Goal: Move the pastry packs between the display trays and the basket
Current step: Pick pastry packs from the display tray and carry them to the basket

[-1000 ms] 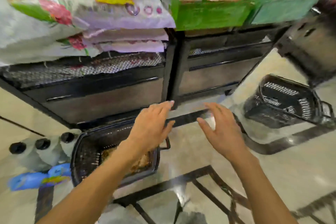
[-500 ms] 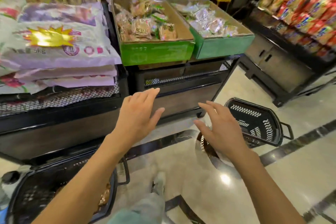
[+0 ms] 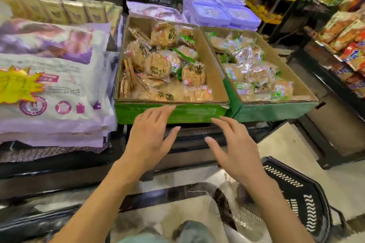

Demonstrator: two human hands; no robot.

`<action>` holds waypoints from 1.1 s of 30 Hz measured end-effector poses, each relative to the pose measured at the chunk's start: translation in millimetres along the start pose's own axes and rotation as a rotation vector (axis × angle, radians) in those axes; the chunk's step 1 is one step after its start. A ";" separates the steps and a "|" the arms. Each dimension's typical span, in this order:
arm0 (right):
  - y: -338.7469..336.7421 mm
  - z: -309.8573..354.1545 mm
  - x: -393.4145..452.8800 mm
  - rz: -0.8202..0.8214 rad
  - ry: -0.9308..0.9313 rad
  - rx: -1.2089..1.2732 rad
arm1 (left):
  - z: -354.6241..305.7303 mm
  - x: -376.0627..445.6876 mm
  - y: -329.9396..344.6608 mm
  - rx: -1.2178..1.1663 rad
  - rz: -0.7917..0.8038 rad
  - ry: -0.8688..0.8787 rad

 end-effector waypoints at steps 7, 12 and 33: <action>3.6 -8.0 133.2 0.002 -0.244 0.082 | 53.8 55.3 0.4 0.082 -0.138 -0.190; 37.5 -35.7 218.0 0.360 -0.355 0.021 | 80.9 90.0 18.1 0.152 -0.005 -0.411; 113.5 -51.1 279.4 1.145 -0.375 -0.104 | 131.9 160.2 101.5 0.152 0.827 -0.452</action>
Point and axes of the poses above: each hand's wrist, its own x-axis towards the middle knuckle, its own y-axis out of the palm, z = x × y, the point moved 10 cm from there along x, towards the middle knuckle, and after that the axes turned 8 degrees about z, right-handed, at the moved point
